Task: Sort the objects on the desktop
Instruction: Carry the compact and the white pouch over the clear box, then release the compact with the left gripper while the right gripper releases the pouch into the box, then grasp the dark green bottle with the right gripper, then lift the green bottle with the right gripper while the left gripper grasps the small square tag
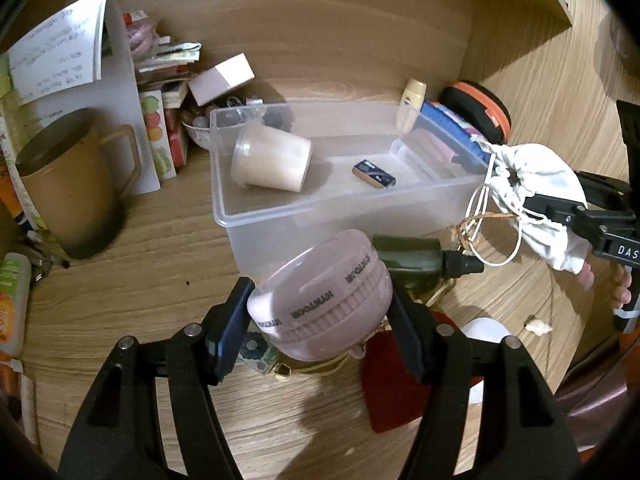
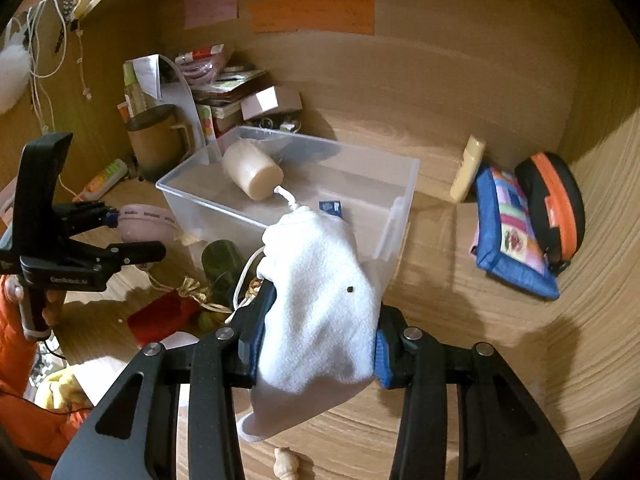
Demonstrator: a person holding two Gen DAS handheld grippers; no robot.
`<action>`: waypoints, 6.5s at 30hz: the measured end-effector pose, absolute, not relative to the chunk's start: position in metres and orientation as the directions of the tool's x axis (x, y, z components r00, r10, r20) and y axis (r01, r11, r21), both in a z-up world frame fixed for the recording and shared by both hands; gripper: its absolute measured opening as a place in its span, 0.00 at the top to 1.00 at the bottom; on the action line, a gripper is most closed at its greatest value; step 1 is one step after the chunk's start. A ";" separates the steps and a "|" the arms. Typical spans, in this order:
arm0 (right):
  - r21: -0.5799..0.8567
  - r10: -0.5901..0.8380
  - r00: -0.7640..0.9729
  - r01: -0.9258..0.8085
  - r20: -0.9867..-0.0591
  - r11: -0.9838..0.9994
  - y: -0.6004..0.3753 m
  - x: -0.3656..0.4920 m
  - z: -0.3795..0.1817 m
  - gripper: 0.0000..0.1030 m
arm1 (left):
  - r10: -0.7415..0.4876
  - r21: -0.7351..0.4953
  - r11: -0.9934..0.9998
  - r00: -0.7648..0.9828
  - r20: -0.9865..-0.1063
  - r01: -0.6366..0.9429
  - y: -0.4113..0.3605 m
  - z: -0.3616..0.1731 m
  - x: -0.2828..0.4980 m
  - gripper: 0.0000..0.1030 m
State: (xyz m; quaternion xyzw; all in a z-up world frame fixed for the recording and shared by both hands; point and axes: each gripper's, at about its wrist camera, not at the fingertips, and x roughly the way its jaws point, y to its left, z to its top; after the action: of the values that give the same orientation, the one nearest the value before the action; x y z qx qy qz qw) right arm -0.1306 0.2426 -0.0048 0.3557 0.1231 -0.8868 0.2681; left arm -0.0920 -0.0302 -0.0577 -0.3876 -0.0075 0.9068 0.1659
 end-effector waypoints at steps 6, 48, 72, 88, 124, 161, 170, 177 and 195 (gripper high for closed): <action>-0.051 -0.392 -0.626 0.569 -0.674 -0.821 0.240 -0.130 0.007 0.64 | 0.321 -0.164 -0.943 -0.664 -0.675 -0.290 -0.035 -0.044 -0.095 0.37; -0.091 -0.382 -0.592 0.615 -0.710 -0.783 0.196 -0.228 -0.012 0.63 | 0.320 -0.149 -0.941 -0.649 -0.691 -0.305 -0.033 -0.030 -0.188 0.37; -0.043 -0.392 -0.501 0.656 -0.772 -0.753 0.171 -0.259 -0.046 0.61 | 0.280 -0.065 -0.939 -0.641 -0.715 -0.337 -0.014 -0.050 -0.196 0.37; -0.037 -0.335 -0.473 0.619 -0.815 -0.784 0.168 -0.252 -0.046 0.49 | 0.264 -0.030 -0.943 -0.690 -0.674 -0.332 -0.013 -0.041 -0.182 0.20; -0.170 -0.291 -0.697 0.512 -0.655 -0.842 0.202 -0.128 0.012 0.16 | 0.137 0.014 -0.983 -0.792 -0.595 -0.181 -0.058 -0.006 -0.110 0.03; 0.002 -0.379 -0.424 0.664 -0.823 -0.748 0.125 -0.146 -0.074 0.41 | 0.193 0.006 -0.956 -0.639 -0.745 -0.295 -0.073 -0.093 -0.104 0.12; 0.003 -0.383 -0.406 0.683 -0.830 -0.731 0.116 -0.153 -0.079 0.50 | 0.228 -0.047 -0.949 -0.575 -0.785 -0.312 -0.075 -0.101 -0.112 0.40; -0.009 -0.396 -0.423 0.693 -0.815 -0.721 0.112 -0.148 -0.072 0.52 | 0.238 -0.068 -0.952 -0.580 -0.779 -0.299 -0.080 -0.100 -0.110 0.50; -0.063 -0.436 -0.525 0.688 -0.731 -0.723 0.129 -0.127 -0.025 0.55 | 0.210 -0.032 -0.958 -0.622 -0.755 -0.285 -0.078 -0.084 -0.103 0.68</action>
State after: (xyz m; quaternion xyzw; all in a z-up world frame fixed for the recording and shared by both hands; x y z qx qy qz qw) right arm -0.1266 0.1286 -0.0246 0.3602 0.1751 -0.8555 0.3283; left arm -0.1027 -0.0779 -0.0841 -0.4127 0.0455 0.8993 0.1374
